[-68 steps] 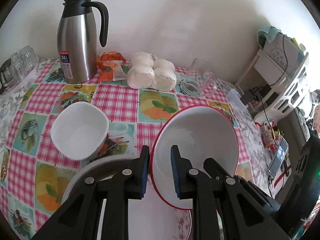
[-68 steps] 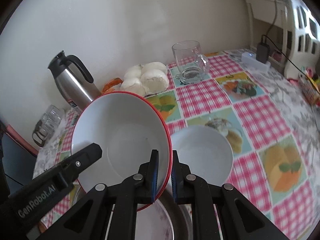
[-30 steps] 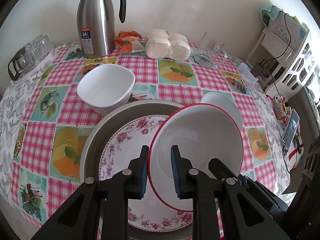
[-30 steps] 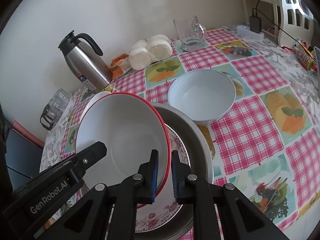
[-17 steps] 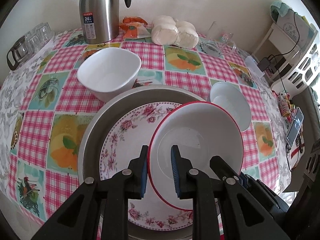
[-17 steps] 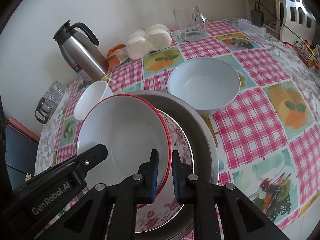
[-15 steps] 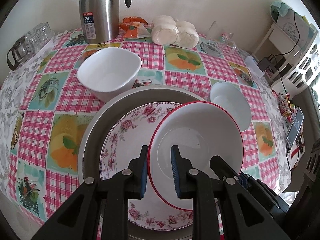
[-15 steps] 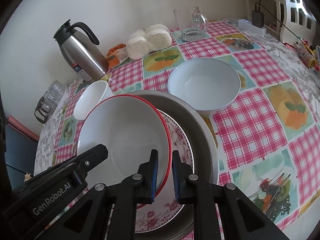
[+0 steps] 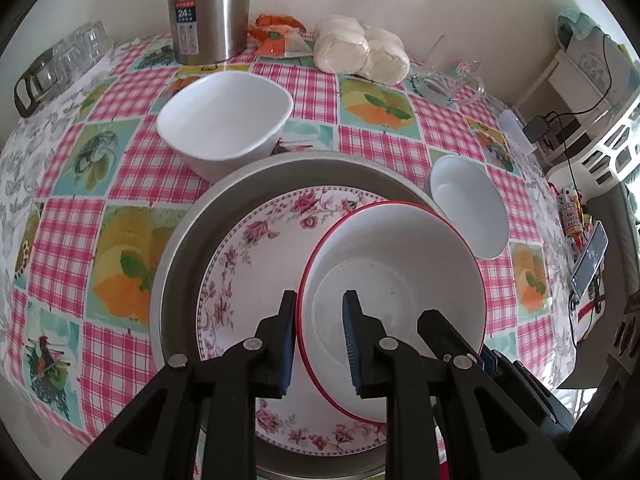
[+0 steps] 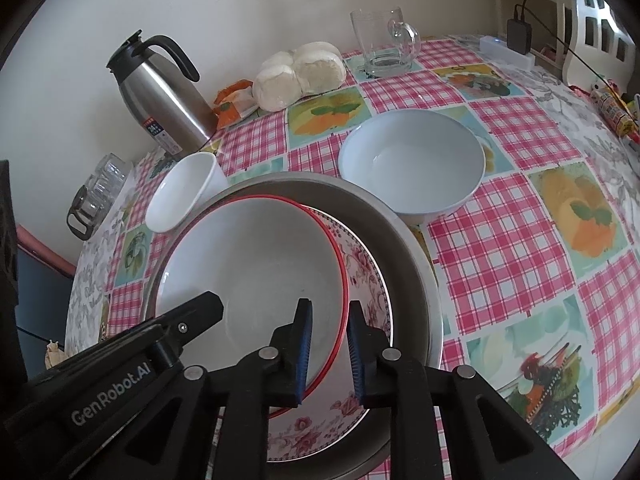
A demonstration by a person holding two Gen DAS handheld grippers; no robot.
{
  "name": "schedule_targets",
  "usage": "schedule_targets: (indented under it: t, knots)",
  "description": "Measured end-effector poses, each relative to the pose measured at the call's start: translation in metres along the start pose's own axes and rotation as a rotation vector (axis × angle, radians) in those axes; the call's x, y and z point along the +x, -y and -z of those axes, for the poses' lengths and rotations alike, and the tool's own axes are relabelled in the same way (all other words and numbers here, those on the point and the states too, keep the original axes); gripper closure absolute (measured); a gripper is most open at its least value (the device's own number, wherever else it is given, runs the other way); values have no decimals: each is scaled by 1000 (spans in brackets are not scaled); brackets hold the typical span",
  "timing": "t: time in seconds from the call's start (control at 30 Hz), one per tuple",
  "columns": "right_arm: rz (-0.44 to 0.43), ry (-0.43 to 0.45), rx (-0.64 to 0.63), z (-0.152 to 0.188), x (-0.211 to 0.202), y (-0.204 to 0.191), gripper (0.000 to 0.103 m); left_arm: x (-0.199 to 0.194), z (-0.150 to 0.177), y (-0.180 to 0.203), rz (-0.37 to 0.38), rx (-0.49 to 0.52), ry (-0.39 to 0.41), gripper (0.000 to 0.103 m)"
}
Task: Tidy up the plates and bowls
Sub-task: 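Carry the red-rimmed bowl with both grippers over the plate in the basin, then lower the bowl onto the floral plate and open both grippers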
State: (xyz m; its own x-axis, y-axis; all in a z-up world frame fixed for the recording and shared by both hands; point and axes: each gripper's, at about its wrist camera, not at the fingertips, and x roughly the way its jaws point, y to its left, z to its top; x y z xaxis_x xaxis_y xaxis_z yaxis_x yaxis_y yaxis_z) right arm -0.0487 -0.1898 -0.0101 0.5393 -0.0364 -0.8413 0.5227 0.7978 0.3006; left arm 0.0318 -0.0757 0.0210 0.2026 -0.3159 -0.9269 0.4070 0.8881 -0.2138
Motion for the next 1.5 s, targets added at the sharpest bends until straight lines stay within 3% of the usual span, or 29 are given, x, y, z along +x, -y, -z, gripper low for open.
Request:
schedule_targets:
  t: [0.27,0.8,1.07,1.2,1.43,1.5]
  knots:
    - [-6,2,-18,0,0,-5,83,11,-2,-15,-15,-60,-45,81]
    - [-13,2,-40,1,-1,-10,83,3,-8,-33,5,-130,-43,79]
    - [9,39,-31,-2,-9,-8,83,-7,-8,-37,-18,-139,-12,60]
    - [21,50,-11,-4,-10,-3,65,-12,-8,-39,-31,-147,4,49]
    - [27,80,-4,-5,-14,-1,38,-16,-9,-41,-62,-151,19,44]
    - [25,83,-4,-6,-14,-1,33,-16,-9,-41,-75,-151,24,34]
